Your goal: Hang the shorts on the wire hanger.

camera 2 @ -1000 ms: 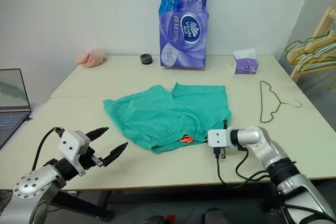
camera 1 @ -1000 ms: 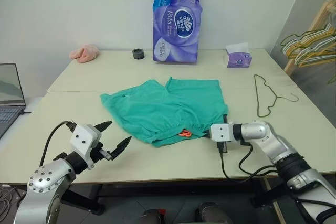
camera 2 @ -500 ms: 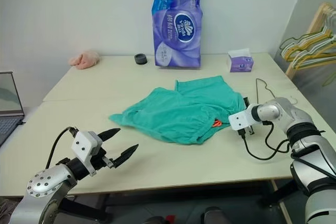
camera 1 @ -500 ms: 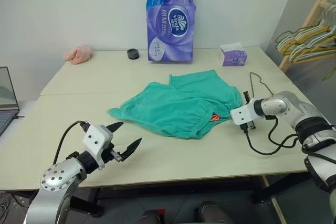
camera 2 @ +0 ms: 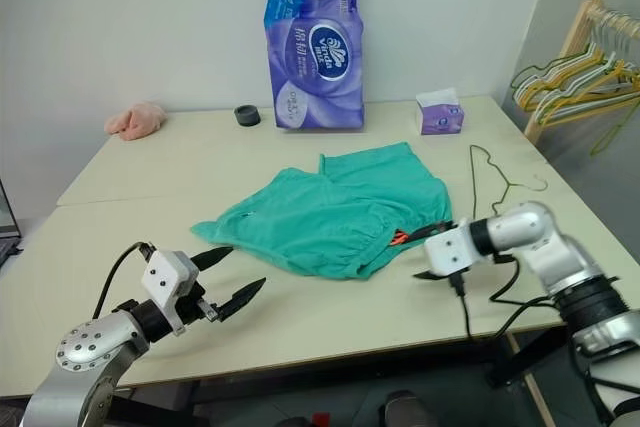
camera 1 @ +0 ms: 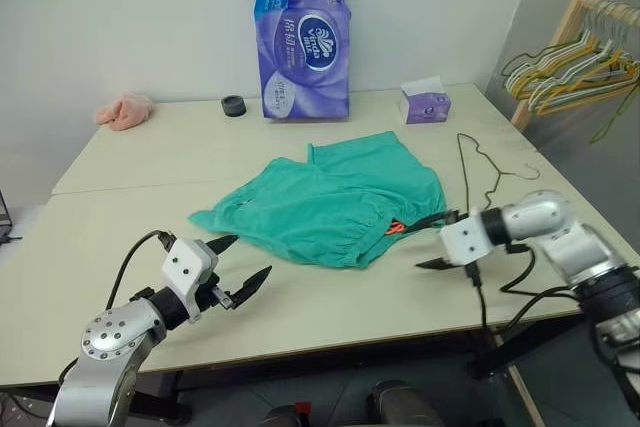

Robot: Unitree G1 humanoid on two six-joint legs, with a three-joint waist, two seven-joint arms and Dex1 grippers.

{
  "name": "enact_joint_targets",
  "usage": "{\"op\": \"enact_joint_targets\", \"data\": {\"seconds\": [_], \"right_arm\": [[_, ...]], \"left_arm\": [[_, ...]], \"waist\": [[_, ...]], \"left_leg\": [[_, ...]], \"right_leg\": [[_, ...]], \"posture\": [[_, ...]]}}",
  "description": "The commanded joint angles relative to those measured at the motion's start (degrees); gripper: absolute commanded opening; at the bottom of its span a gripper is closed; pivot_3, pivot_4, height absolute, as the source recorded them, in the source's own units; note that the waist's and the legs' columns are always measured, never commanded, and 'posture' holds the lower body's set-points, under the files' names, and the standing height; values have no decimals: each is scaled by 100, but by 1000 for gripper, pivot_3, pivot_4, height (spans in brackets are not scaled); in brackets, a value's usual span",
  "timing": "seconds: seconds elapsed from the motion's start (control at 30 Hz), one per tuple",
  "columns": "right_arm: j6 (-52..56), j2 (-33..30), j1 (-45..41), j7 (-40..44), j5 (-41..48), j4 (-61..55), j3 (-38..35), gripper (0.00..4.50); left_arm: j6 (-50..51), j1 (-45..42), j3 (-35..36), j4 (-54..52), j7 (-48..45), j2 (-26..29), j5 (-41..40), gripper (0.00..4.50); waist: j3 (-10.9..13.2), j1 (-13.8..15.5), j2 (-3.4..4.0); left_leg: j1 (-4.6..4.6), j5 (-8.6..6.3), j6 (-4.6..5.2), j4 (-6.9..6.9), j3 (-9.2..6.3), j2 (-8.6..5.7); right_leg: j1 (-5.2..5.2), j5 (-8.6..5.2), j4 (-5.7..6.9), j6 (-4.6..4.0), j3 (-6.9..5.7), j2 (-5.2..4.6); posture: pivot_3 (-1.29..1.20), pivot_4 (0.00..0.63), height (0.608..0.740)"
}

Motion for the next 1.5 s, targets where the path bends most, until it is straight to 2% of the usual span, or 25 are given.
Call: {"op": "enact_joint_targets", "data": {"seconds": [0.03, 0.2, 0.33, 0.7, 0.8, 1.03, 1.07, 1.3, 1.5], "right_arm": [[571, 286, 166, -335, -336, -643, 83, 3198], [691, 831, 293, -1041, -1031, -839, 208, 3198], [508, 1389, 161, -1858, -1879, -452, 474, 3198], [804, 2121, -148, -2488, -2823, 466, 896, 3198], [936, 2238, -220, -2511, -2804, 547, 858, 2633], [1015, 2137, -292, -2362, -2712, 415, 792, 140], [1026, 2115, -289, -2330, -2680, 358, 774, 28], [1297, 1740, -106, -1887, -2286, -492, 506, 28], [1438, 1346, -35, -1471, -1943, -1167, 303, 28]], "left_arm": [[-171, -29, 134, 5, -113, 102, -31, 4500], [-199, -9, 237, 63, -146, 130, -50, 4500], [-223, -7, 250, 81, -123, 115, -16, 4500], [-228, -51, 191, 87, -92, 83, 11, 4500], [-249, -75, 181, 108, -86, 84, 33, 4500], [-319, -341, 100, 281, -65, 86, 119, 4500], [-346, -387, 91, 312, -64, 83, 143, 4500], [-749, -929, -137, 784, -272, 236, 482, 4500], [-2266, -1803, -807, 2119, -467, 724, 1642, 4500]], "waist": [[2, 7, 1], [4, 9, 1], [4, 4, 0], [5, -13, 1], [3, -9, -2], [3, -9, -2], [3, -11, -2], [3, -27, -2], [6, -53, 1]], "left_leg": [[-1, 0, 0, 0, 1, 0], [0, 0, -1, 0, 0, -1], [0, 0, -1, -3, 1, -1], [0, 1, -1, -6, -1, 0], [0, 0, -1, -6, -2, 0], [-1, 1, -1, -5, -4, -1], [-1, 1, -1, -5, -4, -1], [-3, 1, -1, -5, -7, -2], [-2, 1, -1, -7, -8, -2]], "right_leg": [[0, 0, -1, 0, 1, 0], [-1, 0, -2, 0, 0, -1], [-4, 0, -2, 0, 1, 0], [-5, 2, 0, -3, -1, 2], [-5, 4, 0, -6, -1, 1], [-5, 2, 0, -4, -3, 1], [-5, 2, 0, -3, -3, 1], [-6, 1, 0, -1, -6, 1], [-6, 1, -1, -1, -8, 2]], "posture": [[-201, 35, 740], [-196, 39, 740], [-191, 38, 740], [-185, 35, 740], [-185, 34, 740], [-200, 29, 740], [-200, 29, 740], [-218, 30, 740], [-252, 39, 740]]}}
